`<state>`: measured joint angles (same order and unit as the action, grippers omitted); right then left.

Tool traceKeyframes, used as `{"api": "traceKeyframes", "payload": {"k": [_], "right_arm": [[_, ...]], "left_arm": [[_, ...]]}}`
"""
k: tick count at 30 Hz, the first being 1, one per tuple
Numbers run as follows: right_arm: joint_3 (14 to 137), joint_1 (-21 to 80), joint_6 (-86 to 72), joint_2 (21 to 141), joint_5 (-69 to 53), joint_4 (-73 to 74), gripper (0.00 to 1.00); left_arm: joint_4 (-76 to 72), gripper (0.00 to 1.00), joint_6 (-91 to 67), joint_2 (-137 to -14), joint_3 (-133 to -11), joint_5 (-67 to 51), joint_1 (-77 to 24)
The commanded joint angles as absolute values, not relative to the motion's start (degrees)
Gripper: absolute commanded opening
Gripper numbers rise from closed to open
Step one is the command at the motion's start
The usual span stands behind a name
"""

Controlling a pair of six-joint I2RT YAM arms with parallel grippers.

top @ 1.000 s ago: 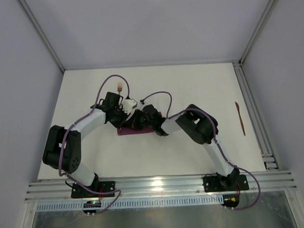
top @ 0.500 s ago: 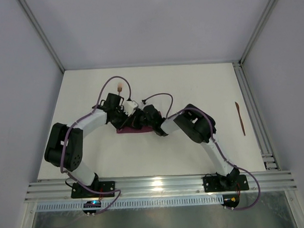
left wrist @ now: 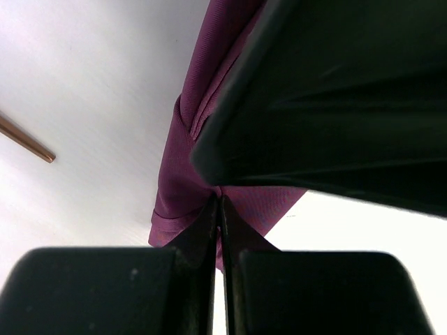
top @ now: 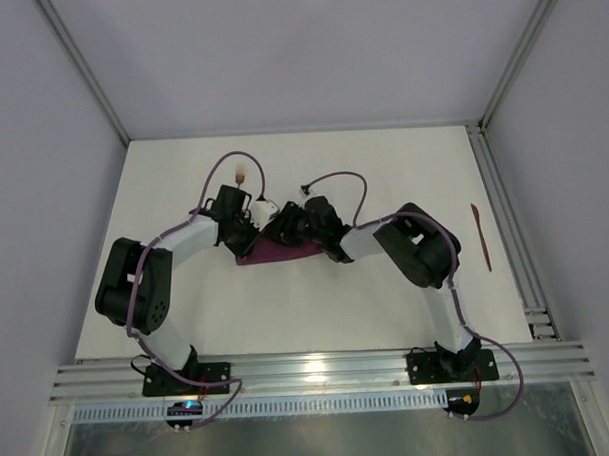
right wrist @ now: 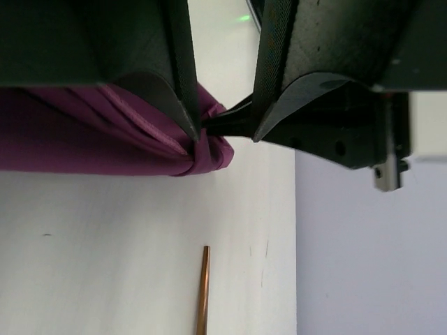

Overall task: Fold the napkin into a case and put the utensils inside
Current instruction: Smooth out the smaller rectangle-folded napkin at the center of the board.

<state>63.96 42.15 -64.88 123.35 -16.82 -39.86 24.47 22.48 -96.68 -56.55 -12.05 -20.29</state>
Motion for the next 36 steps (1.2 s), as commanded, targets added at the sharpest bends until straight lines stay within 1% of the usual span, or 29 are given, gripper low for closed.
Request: {"api": "traceKeyframes", "payload": {"k": [1,5,8,9,10,11,12,13,15,17,21,24,28,31,32,36], "right_arm": [[59.51,40.17,-61.88,116.20,-16.52,-39.90,0.40],[53.80,37.36,-60.47,111.81,-18.80,-40.61,0.44],[49.84,35.16,-56.70,107.24,-22.14,-38.41,0.46],[48.09,34.72,-55.21,104.09,-22.24,-37.36,0.48],[47.55,33.85,-50.76,102.32,-21.89,-32.57,0.50],[47.29,33.66,-47.67,100.48,-21.01,-29.56,0.56],[47.37,33.49,-44.24,96.89,-17.61,-25.62,0.59],[47.98,33.40,-37.25,95.29,-15.32,-16.79,0.64],[49.56,33.22,-31.75,93.26,-10.40,-9.96,0.67],[49.83,31.74,-27.35,91.85,-9.49,-4.58,0.70],[49.13,29.28,-24.70,92.72,-9.66,-1.32,0.72],[50.01,28.74,-23.47,96.58,-11.25,-1.67,0.74],[52.03,28.65,-22.68,102.56,-14.67,-5.88,0.74],[53.43,28.65,-22.67,105.90,-15.46,-9.04,0.74],[54.22,28.65,-22.76,106.69,-15.82,-9.57,0.74],[56.68,28.48,-23.99,111.69,-16.35,-10.81,0.66]], "left_arm": [[27.68,0.00,21.53,-100.55,-54.23,-12.83,-20.83],[27.60,0.00,21.45,-100.63,-54.23,-12.83,-20.83],[27.42,0.00,21.45,-100.64,-54.14,-12.92,-20.83],[27.42,0.00,21.45,-100.72,-54.14,-12.83,-20.83],[27.33,0.00,21.53,-100.64,-54.14,-12.66,-20.83],[27.16,0.00,21.45,-100.55,-54.05,-12.57,-20.83],[27.16,0.00,21.53,-100.55,-54.05,-12.66,-20.83],[27.16,0.00,21.53,-100.55,-53.97,-12.66,-20.83],[26.90,0.00,21.53,-100.46,-53.88,-12.57,-20.83],[26.63,0.00,21.45,-100.46,-53.79,-12.39,-20.83],[26.46,0.00,21.27,-100.37,-53.70,-12.48,-20.92],[26.46,0.00,21.36,-100.28,-53.53,-11.95,-21.00],[26.11,0.00,21.71,-99.85,-53.09,-11.08,-21.44],[24.97,0.00,22.24,-99.05,-52.03,-8.36,-22.67],[24.53,0.00,22.50,-98.70,-51.86,-7.39,-23.11],[23.64,0.00,23.03,-98.53,-51.07,-5.80,-24.17]]}}
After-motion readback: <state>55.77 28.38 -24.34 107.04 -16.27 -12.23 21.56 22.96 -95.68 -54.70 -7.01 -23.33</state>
